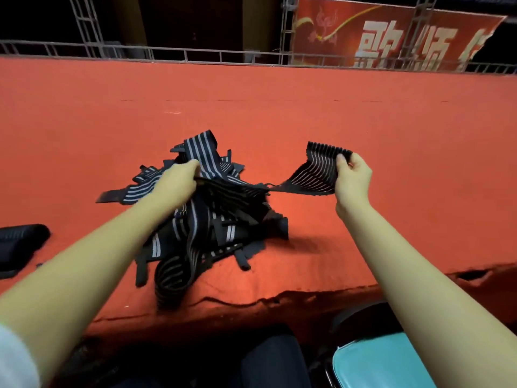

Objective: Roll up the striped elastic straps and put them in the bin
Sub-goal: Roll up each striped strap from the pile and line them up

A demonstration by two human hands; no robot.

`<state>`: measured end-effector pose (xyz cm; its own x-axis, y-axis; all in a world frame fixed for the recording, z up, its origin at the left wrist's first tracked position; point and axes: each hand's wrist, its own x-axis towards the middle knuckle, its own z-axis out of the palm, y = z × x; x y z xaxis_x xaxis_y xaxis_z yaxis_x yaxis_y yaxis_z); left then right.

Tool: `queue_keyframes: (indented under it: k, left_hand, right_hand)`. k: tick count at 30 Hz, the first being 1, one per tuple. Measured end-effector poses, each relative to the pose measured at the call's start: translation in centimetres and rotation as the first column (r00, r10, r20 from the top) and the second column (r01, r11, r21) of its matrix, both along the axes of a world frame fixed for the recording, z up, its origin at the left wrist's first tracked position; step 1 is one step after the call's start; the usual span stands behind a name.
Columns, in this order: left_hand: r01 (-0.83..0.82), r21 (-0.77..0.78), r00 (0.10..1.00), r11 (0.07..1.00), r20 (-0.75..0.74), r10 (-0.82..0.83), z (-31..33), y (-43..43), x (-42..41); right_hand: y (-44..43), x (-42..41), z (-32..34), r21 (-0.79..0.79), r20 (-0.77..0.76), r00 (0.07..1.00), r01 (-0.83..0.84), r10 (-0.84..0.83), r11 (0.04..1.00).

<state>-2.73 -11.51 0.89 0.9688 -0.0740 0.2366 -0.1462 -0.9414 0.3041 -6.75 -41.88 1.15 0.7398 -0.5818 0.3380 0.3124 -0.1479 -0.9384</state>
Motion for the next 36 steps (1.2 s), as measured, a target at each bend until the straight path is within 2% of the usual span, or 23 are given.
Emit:
queue_keyframes:
  k: [2, 6, 11, 16, 19, 21, 25, 27, 29, 33, 36]
  left_hand:
    - [-0.046, 0.063, 0.999, 0.997, 0.023, 0.045, 0.9, 1.3, 2.2]
    - [-0.134, 0.057, 0.991, 0.989, 0.017, 0.133, 0.5, 3.9, 5.6]
    - [-0.141, 0.099, 0.985, 0.985, -0.091, 0.15, -1.9, 3.4, 5.4]
    - [-0.012, 0.125, 1.0, 0.992, -0.023, 0.015, -2.9, 1.8, 3.9]
    - [0.104, 0.143, 0.989, 0.984, -0.118, -0.088, -2.5, 0.5, 2.5]
    - [0.171, 0.009, 0.973, 0.985, -0.156, -0.168, -1.8, -0.2, 1.4]
    - [0.227, -0.251, 0.973, 0.941, 0.102, -0.207, 0.8, -1.7, -1.2]
    - [0.301, -0.436, 0.951, 0.848, 0.07, -0.301, 2.6, -3.0, -3.0]
    - [0.342, -0.548, 0.927, 0.764, 0.06, -0.371, 4.5, -4.0, -4.6]
    - [0.408, -0.6, 0.913, 0.688, 0.267, -0.309, 7.8, -3.6, -7.2]
    - [0.369, -0.746, 0.925, 0.554, 0.237, -0.298, 10.0, -1.8, -10.0]
  right_hand:
    - [-0.6, 0.5, -0.5, 0.002, 0.0, 0.999, 0.04, -0.04, 0.999]
    - [-2.0, 1.2, -1.9, 0.017, 0.013, 0.992, 0.124, -0.125, 0.992]
    - [-2.1, 1.4, -3.6, 0.012, -0.054, 0.997, 0.053, -0.052, 0.999]
    - [1.1, 1.7, -3.8, -0.032, -0.061, 0.995, -0.086, 0.084, 0.996]
    - [3.3, 1.6, -3.3, -0.041, -0.063, 0.983, -0.176, 0.173, 0.984]
    - [4.5, 1.6, -3.0, -0.042, -0.082, 0.972, -0.225, 0.221, 0.974]
    - [6.7, 0.8, -1.6, -0.06, -0.102, 0.946, -0.314, 0.307, 0.948]
    - [8.1, -0.3, 0.1, -0.072, -0.057, 0.933, -0.359, 0.355, 0.931]
    - [9.5, -1.7, 2.3, -0.102, -0.001, 0.915, -0.402, 0.404, 0.91]
    - [11.7, -4.8, 6.6, -0.154, 0.07, 0.875, -0.465, 0.479, 0.872]
    - [13.5, -7.4, 9.2, -0.138, 0.08, 0.847, -0.513, 0.526, 0.847]
